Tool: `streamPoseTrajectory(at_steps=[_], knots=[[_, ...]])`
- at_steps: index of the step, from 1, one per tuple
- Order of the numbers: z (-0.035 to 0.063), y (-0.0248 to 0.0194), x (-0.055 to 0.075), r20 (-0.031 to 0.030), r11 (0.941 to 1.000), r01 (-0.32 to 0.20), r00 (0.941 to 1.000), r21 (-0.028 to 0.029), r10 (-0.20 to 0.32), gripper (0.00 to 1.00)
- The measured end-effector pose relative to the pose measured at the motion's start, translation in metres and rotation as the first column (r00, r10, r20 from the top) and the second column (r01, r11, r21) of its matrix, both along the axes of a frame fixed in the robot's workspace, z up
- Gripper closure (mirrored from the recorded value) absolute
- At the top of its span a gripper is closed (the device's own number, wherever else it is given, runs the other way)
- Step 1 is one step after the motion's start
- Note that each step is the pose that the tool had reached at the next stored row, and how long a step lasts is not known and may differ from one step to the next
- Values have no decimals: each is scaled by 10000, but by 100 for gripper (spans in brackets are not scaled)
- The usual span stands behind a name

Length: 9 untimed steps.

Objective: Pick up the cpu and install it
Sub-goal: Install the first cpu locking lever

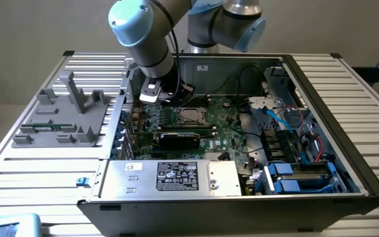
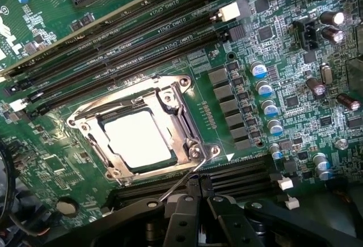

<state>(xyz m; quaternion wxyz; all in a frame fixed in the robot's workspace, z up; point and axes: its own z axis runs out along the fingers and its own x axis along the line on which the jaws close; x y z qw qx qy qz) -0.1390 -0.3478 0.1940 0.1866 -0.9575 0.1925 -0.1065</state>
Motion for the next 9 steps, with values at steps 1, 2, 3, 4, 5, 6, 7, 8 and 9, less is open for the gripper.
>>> streamPoseTrajectory(at_steps=[1,2,3,4,5,6,7,8,9], knots=[[-8,0,0,0,10000,0,10000,12,0,89],[-16,0,0,0,10000,1,10000,25,-1,89],[-22,0,-1,-1,10000,1,10000,39,-1,89],[-26,0,0,-1,10000,0,10000,55,0,89],[-30,0,4,0,10000,-1,10000,66,1,89],[-32,1,10,-1,10000,-1,10000,75,1,89],[-35,1,16,-1,10000,0,10000,84,0,89],[-37,1,25,-1,10000,1,10000,92,-1,89],[-39,1,36,-1,10000,2,10000,96,-2,89]])
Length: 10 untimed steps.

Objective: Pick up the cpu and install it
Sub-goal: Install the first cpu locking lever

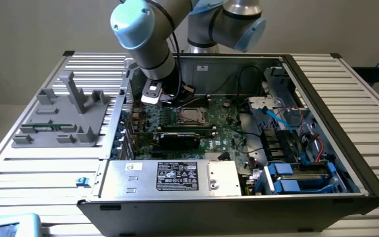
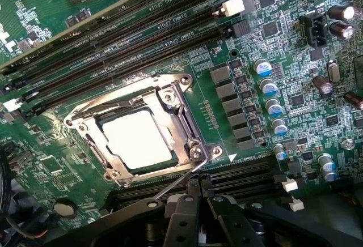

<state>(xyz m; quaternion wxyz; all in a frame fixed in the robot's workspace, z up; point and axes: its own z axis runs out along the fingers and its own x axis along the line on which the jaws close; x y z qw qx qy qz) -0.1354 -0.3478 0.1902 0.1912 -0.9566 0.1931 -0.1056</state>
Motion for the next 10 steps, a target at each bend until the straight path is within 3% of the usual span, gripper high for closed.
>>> streamPoseTrajectory(at_steps=[10], knots=[[-26,0,100,-1,10000,18,10000,32,-18,89]])
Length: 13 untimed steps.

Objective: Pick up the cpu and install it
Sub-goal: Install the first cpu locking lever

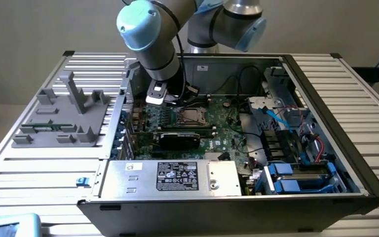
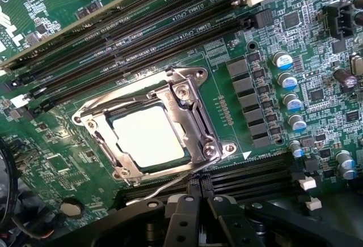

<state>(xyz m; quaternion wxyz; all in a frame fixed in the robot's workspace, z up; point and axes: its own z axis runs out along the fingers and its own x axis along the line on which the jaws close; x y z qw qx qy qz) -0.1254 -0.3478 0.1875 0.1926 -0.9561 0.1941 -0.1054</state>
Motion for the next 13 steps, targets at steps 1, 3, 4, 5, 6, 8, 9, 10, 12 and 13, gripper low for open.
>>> streamPoseTrajectory(at_steps=[1,3,4,5,6,8,9,10,12,13], knots=[[-5,0,8,1,10000,2,10000,4,-2,89],[-12,0,27,3,10000,5,10000,14,-5,89],[-15,0,35,4,10000,8,10000,18,-8,89],[-17,0,44,4,10000,9,10000,22,-9,89],[-19,0,50,4,10000,12,10000,25,-12,89],[-23,0,67,1,10000,16,10000,32,-16,89],[-25,0,74,0,10000,19,10000,36,-19,89],[-26,-1,79,0,10000,21,10000,41,-21,89],[-27,-1,84,2,10000,26,10000,52,-26,89],[-27,0,84,2,10000,29,10000,57,-29,89]])
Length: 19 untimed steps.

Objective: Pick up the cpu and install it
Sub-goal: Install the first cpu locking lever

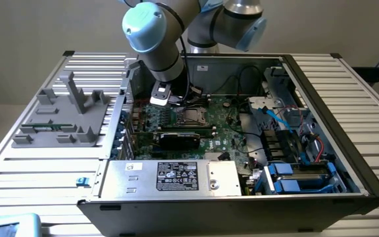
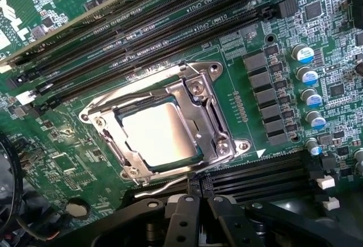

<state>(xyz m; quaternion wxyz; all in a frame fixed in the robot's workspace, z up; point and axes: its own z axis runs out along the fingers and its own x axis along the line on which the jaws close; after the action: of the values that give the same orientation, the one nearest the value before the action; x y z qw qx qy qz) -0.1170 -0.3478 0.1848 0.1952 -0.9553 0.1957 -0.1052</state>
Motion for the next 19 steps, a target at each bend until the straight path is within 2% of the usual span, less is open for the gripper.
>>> streamPoseTrajectory(at_steps=[2,5,10,15,19], knots=[[16,1,1,-10,10000,10,10000,12,-10,89],[91,0,-10,-59,10000,30,10000,30,-30,89],[170,0,-95,-104,9999,36,9999,147,-35,89],[175,0,-174,-118,9999,-81,9999,150,83,89],[175,0,-186,-117,9990,-420,9990,149,422,89]])
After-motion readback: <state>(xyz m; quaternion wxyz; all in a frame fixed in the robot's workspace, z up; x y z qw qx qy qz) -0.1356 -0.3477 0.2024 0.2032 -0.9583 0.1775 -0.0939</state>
